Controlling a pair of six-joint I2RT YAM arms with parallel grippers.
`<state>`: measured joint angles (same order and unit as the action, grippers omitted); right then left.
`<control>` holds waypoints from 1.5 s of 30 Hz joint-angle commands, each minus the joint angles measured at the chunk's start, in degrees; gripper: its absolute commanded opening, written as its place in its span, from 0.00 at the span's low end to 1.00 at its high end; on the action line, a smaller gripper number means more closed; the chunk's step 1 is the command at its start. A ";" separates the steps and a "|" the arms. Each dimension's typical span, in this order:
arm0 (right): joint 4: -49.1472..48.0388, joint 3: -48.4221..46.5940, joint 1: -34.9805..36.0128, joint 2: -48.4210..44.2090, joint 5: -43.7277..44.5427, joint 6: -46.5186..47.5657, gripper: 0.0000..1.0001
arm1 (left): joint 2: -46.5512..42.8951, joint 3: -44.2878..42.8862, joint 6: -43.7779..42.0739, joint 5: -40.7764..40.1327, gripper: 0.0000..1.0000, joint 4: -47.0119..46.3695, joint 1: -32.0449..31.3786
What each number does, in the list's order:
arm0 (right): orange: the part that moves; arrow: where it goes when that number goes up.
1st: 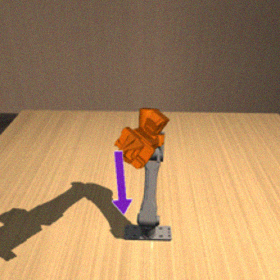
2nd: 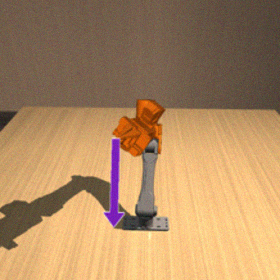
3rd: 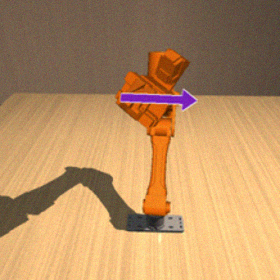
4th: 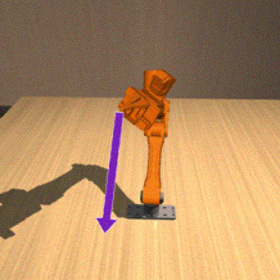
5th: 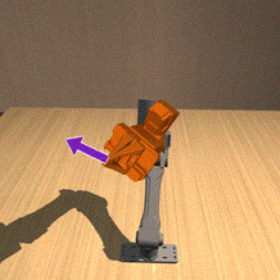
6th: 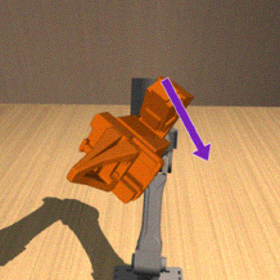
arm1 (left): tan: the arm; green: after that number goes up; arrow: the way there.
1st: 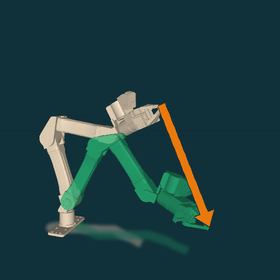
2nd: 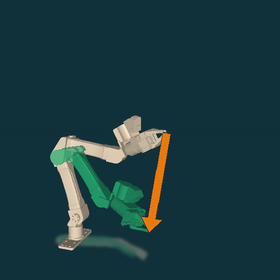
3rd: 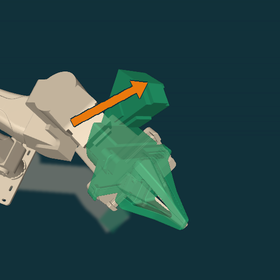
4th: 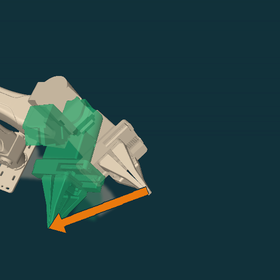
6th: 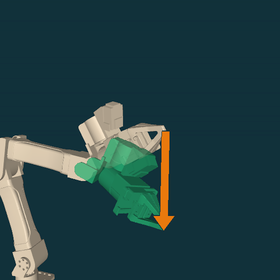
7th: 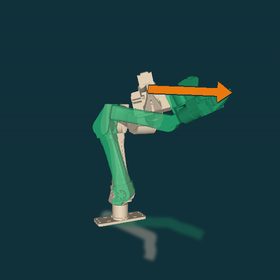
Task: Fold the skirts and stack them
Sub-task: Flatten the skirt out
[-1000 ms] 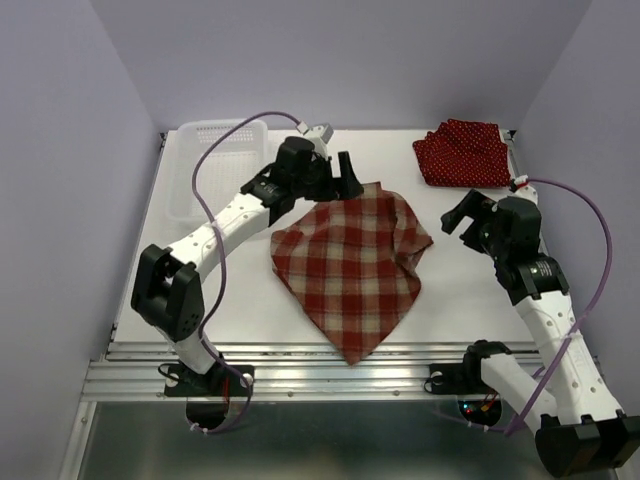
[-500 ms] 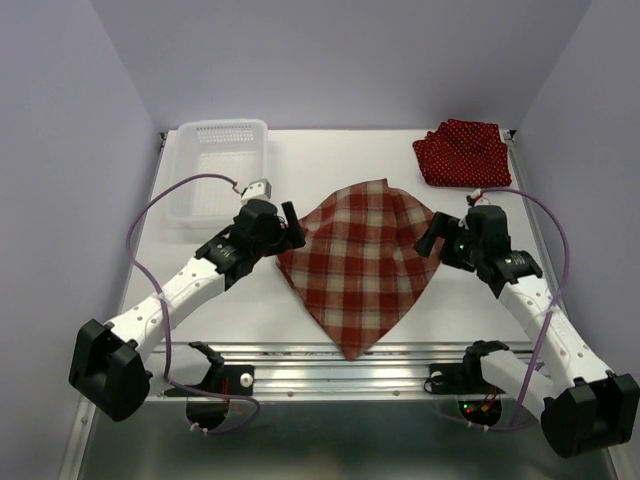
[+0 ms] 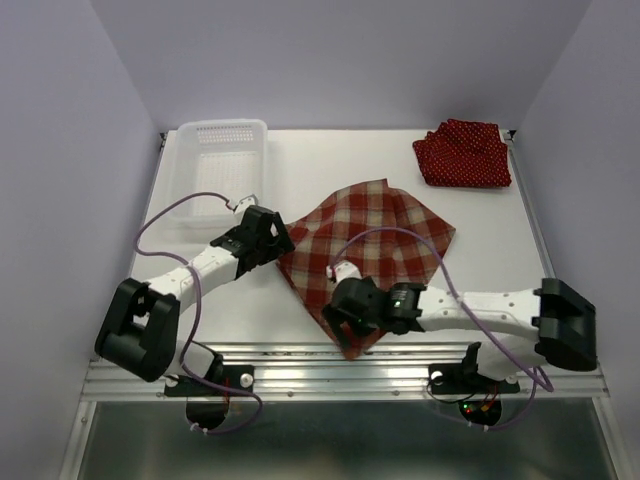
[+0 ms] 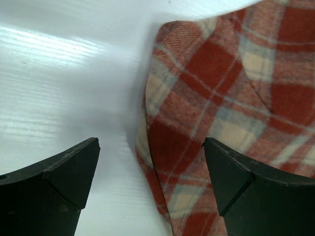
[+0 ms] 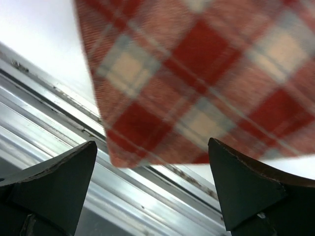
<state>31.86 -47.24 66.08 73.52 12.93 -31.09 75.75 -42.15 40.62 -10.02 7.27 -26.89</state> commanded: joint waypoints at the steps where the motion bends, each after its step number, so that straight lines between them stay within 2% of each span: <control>1: -1.09 -6.62 9.75 9.78 8.33 0.15 1.00 | 4.75 -2.23 0.95 1.23 0.99 -4.97 1.84; 3: -0.39 -11.28 11.78 16.44 11.22 -0.11 1.00 | 7.03 -3.46 0.78 1.58 0.98 -5.77 2.72; 6: -0.57 -14.97 12.31 21.74 10.45 -0.46 1.00 | 9.41 -3.81 0.25 1.50 0.98 -6.83 3.07; 12: -0.48 -15.25 12.84 24.74 9.58 -2.39 0.98 | 14.77 -5.04 -0.28 1.32 0.95 -9.64 3.34; 14: -0.39 -14.02 12.84 25.97 8.17 -3.09 0.92 | 17.41 -6.36 -0.98 1.85 0.92 -9.82 3.60; 17: 1.97 -14.19 12.84 27.38 9.38 -4.50 0.68 | 20.39 -7.77 -0.81 1.94 0.89 -9.64 3.60; 19: 4.16 -14.37 12.84 27.12 10.45 -5.73 0.59 | 21.46 -8.21 -0.63 2.20 0.88 -10.16 3.69; 21: 5.93 -14.37 12.84 26.59 12.21 -6.70 0.42 | 22.86 -8.39 -0.63 2.55 0.81 -10.69 3.69; 22: 6.63 -14.19 12.84 26.24 13.95 -7.05 0.38 | 23.22 -8.82 -0.72 2.81 0.78 -10.78 3.69; 25: 9.44 -13.05 12.84 23.96 16.77 -7.40 0.25 | 24.45 -9.35 -1.07 3.78 0.59 -11.31 3.69; 26: 9.89 -12.18 12.84 22.21 17.56 -7.40 0.19 | 24.89 -9.35 -1.24 4.39 0.45 -11.57 3.69; 27: 10.33 -11.74 12.84 21.15 17.83 -7.84 0.16 | 25.15 -9.35 -2.03 6.05 0.37 -12.10 3.60; 29: 10.16 -10.68 11.35 18.96 17.13 -7.58 0.12 | 25.24 -9.09 -2.21 7.29 0.00 -12.28 3.52; 32: 10.59 -9.19 9.07 14.91 17.66 -7.40 0.06 | 23.67 -6.90 -1.95 7.39 0.00 -12.45 3.52; 35: 13.13 -8.48 7.22 9.56 19.06 -7.58 0.01 | 18.49 -4.96 -0.64 5.72 0.00 -9.92 3.52; 38: 15.77 -9.70 5.38 2.11 20.38 -6.19 0.01 | 7.54 -5.39 0.94 3.79 0.00 -5.36 3.43; 42: 18.42 -15.76 5.37 -7.75 23.80 -1.88 0.01 | -5.32 -9.60 2.27 -0.69 0.00 -1.21 2.90; 45: 17.81 -21.39 5.37 -13.64 28.45 1.55 0.01 | -11.49 -17.32 1.66 -6.66 0.00 0.11 2.90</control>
<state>49.50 -60.62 71.33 67.51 33.17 -33.95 72.44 -50.04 42.00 -8.14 6.22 -23.99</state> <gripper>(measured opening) 0.033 0.048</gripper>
